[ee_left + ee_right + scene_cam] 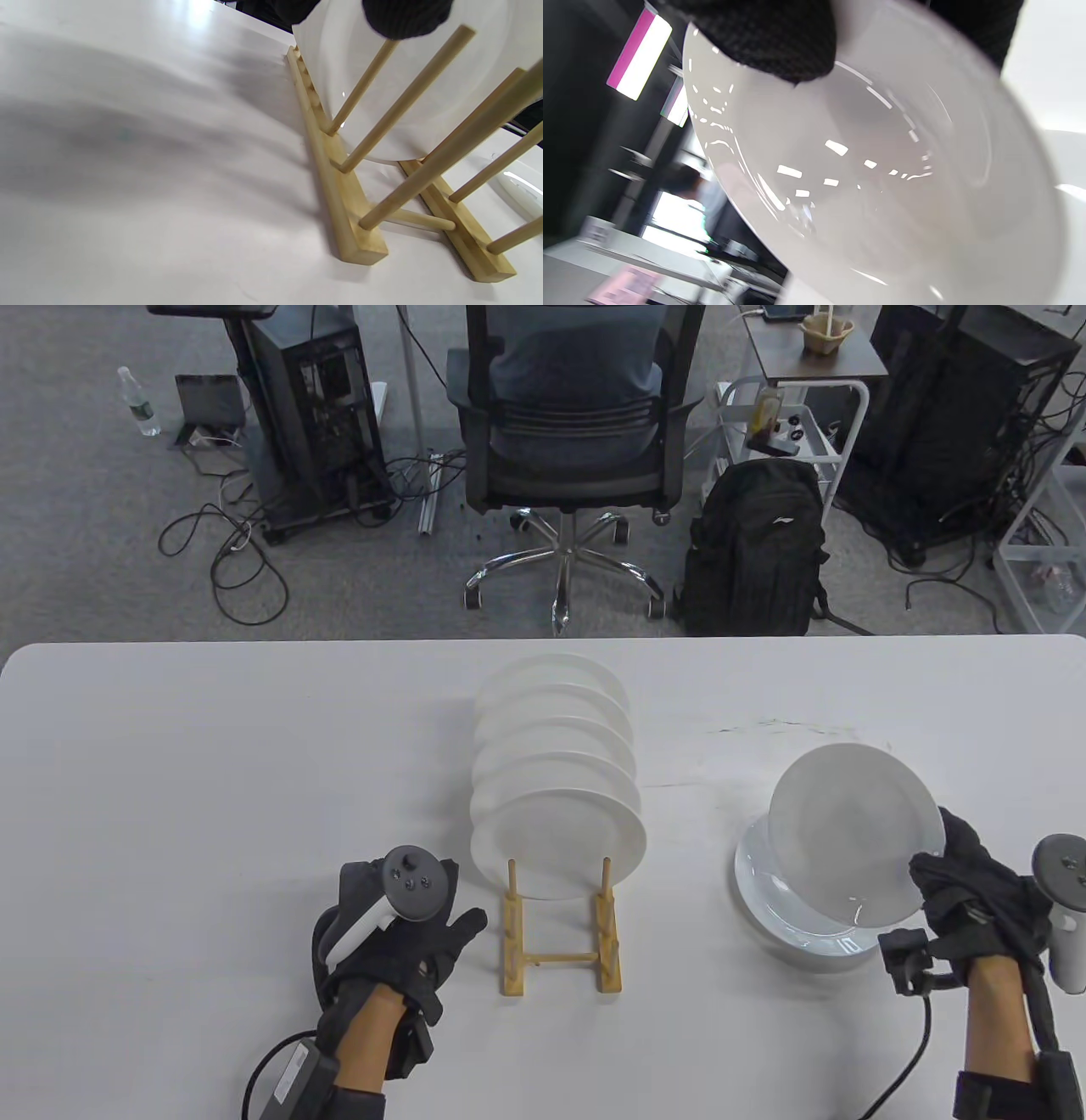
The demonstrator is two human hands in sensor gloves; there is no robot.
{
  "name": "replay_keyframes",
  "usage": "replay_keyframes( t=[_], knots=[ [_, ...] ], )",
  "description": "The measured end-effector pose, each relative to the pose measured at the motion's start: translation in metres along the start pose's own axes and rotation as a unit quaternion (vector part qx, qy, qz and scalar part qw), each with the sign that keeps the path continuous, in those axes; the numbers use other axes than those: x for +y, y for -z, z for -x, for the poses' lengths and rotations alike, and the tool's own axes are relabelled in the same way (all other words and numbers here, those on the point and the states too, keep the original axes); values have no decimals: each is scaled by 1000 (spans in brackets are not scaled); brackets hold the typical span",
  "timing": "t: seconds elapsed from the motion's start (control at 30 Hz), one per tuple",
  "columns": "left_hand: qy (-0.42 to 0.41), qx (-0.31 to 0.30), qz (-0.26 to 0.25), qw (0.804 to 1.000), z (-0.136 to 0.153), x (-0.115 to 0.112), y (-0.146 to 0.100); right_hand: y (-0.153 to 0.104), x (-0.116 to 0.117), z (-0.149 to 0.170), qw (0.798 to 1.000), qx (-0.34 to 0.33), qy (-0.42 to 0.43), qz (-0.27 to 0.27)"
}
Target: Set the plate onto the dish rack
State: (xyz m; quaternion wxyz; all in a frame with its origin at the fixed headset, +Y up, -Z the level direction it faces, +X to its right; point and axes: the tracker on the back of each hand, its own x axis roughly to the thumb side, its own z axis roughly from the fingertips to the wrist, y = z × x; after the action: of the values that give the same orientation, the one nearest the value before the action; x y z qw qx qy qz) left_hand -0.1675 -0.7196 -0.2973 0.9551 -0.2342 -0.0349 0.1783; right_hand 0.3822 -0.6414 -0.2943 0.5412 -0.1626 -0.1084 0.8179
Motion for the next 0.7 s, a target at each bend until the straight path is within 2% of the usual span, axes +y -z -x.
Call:
replay_keyframes(
  t=[0.03,0.07,0.13,0.2,0.3,0.33,0.37,0.47,0.57,0.7],
  knots=[
    [-3,-1,1,1000,0,0,0,-7,6,-18,998,-52,9,36],
    [-4,-2,1,1000,0,0,0,-12,13,-32,995,-84,15,49],
    [-4,-3,0,1000,0,0,0,-26,32,-67,986,-161,4,40],
    [-3,-3,4,1000,-1,0,0,-38,52,-97,975,-223,-1,13],
    [-1,-3,8,1000,-1,-1,0,-66,100,-149,947,-312,-59,-48],
    [-2,-3,8,1000,-1,-1,0,-71,111,-157,940,-327,-73,-59],
    [-3,-3,8,1000,-1,-1,0,-80,131,-169,928,-351,-99,-81],
    [-3,-5,10,1000,-1,-1,0,-97,175,-180,901,-391,-151,-112],
    [-5,-7,11,1000,-1,-1,0,-108,212,-177,876,-420,-204,-121],
    [-8,-8,10,1000,-1,0,0,-109,249,-165,856,-422,-263,-144]
  ],
)
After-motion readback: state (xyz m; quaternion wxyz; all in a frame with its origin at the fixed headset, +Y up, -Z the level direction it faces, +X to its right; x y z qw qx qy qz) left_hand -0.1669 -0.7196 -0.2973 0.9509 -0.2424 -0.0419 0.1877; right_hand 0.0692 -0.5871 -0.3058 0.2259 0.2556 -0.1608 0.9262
